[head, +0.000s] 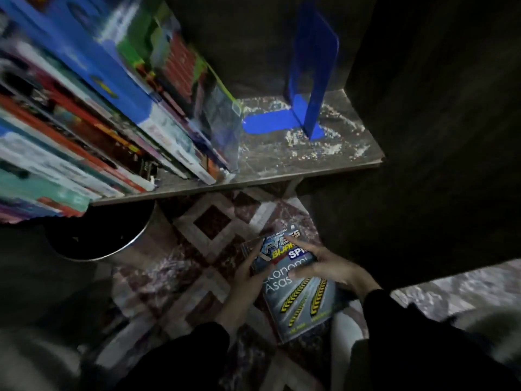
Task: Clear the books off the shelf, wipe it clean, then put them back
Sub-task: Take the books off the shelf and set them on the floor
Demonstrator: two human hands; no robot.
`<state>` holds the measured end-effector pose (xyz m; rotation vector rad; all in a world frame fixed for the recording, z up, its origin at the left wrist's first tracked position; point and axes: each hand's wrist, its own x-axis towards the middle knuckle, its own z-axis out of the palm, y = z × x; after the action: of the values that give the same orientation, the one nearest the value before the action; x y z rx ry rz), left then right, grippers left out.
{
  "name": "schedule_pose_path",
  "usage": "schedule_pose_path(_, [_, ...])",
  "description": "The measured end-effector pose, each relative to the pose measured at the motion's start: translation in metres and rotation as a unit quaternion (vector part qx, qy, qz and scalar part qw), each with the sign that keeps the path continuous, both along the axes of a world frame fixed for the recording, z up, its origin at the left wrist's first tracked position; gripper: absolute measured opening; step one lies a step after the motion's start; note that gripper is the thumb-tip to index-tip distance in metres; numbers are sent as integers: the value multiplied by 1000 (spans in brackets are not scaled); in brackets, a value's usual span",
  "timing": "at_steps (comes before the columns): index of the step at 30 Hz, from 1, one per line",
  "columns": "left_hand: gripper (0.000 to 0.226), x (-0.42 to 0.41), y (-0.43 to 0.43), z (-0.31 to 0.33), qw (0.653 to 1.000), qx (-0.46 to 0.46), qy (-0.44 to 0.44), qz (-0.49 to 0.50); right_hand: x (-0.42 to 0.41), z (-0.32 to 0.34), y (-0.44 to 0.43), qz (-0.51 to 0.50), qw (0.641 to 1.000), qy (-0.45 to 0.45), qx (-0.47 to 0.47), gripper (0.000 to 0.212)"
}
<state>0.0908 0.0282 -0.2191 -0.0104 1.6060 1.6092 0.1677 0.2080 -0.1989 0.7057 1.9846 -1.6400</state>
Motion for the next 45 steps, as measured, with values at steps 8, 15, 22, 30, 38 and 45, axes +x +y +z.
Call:
schedule_pose_path(8, [59,-19,61,-107,997,-39,-66,-17,10,-132,23,-139,988,2,-62,83])
schedule_pose_path(15, [61,-18,86,-147,997,-57,-27,-51,13,-175,34,-173,985,9,-18,91])
schedule_pose_path(22, [61,-22,85,-175,978,-141,106,-114,15,-208,38,-59,994,30,88,85])
schedule_pose_path(30, [58,-48,89,-143,930,-243,103,-257,-5,-153,24,14,945,-103,310,77])
schedule_pose_path(38, [19,-61,52,-5,958,-193,85,-196,-61,-43,5,132,959,-75,239,36])
schedule_pose_path(45, [32,-70,-14,172,909,-198,316,-183,-99,105,-49,183,926,140,300,27])
